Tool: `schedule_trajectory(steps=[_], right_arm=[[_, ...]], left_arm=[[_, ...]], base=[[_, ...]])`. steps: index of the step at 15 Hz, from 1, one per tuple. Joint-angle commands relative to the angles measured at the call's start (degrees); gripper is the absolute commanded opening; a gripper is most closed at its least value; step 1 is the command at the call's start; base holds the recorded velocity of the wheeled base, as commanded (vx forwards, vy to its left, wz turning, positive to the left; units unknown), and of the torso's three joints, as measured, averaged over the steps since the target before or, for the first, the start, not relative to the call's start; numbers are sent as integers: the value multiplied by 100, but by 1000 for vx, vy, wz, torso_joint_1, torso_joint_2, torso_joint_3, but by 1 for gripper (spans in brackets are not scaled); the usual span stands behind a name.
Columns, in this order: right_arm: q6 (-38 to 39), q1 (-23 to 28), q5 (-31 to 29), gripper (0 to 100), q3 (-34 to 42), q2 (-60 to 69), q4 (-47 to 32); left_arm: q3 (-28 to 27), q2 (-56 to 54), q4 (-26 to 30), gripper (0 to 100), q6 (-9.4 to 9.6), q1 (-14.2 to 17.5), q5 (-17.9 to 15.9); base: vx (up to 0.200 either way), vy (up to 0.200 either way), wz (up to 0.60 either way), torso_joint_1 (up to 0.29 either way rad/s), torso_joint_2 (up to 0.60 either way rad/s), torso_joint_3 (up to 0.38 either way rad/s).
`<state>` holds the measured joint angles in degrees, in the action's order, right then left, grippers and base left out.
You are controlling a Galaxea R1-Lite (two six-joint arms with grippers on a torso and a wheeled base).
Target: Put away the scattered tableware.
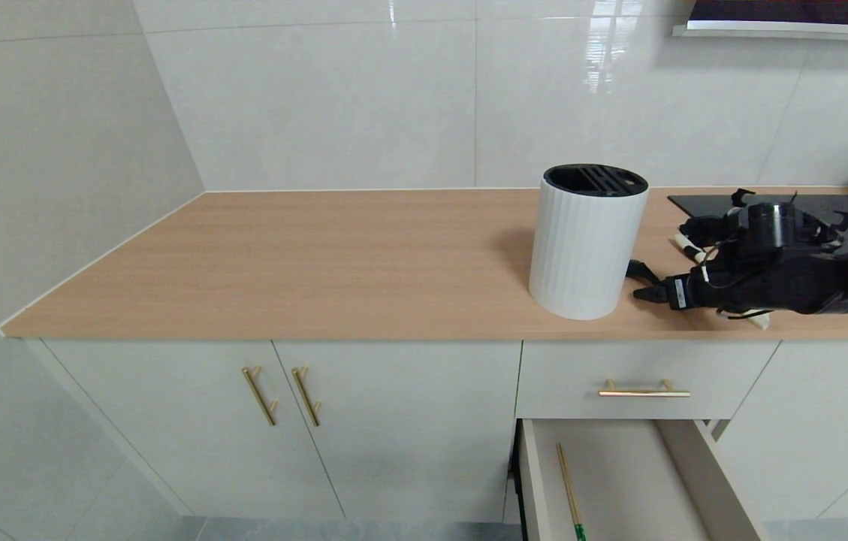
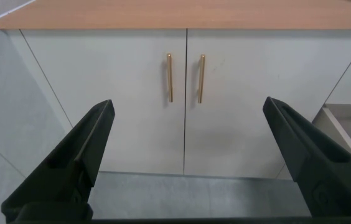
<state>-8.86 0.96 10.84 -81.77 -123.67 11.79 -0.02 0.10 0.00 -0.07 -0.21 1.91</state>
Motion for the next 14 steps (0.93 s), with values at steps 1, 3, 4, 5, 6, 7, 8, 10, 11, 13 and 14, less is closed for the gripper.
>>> schedule_trajectory(steps=[1, 3, 4, 5, 6, 7, 8, 10, 11, 13, 14], right_arm=[[-1, 0, 6, 0, 4, -16, -10], [-1, -8, 6, 0, 4, -43, -10], [-1, -17, -29, 0, 4, -52, -10], [-1, -17, -82, 0, -5, -52, -10], [-1, -26, -161, 0, 4, -34, -10], [-10, -35, -205, 0, 4, -25, -10], [-10, -44, -258, 0, 4, 1, -27], [25, -52, -512, 0, 48, 186, -71], [166, -70, -688, 0, 109, 370, -133], [1044, -193, -943, 0, 443, 1161, -959], [1264, -219, -978, 0, 575, 1504, -1355]], left_arm=[[2, -1, 0, 100, -1, 3, 2], [2, -1, 0, 100, -1, -6, 2], [-6, -1, 0, 100, -1, 3, 2], [-6, 8, 0, 100, -1, 3, 2], [2, -1, 0, 100, -1, -6, 2], [2, -1, 0, 100, -1, 3, 2], [2, -1, 0, 100, -1, -6, 2], [-6, 8, 0, 100, -1, -6, 2], [2, -1, 0, 100, -1, -6, 2], [2, 8, 0, 100, -1, 3, 2], [2, 8, 0, 100, -1, -6, 2]], base=[[0, 0, 0, 0, 0, 0], [0, 0, 0, 0, 0, 0], [0, 0, 0, 0, 0, 0], [0, 0, 0, 0, 0, 0], [0, 0, 0, 0, 0, 0], [0, 0, 0, 0, 0, 0], [0, 0, 0, 0, 0, 0], [0, 0, 0, 0, 0, 0], [0, 0, 0, 0, 0, 0], [0, 0, 0, 0, 0, 0], [0, 0, 0, 0, 0, 0]])
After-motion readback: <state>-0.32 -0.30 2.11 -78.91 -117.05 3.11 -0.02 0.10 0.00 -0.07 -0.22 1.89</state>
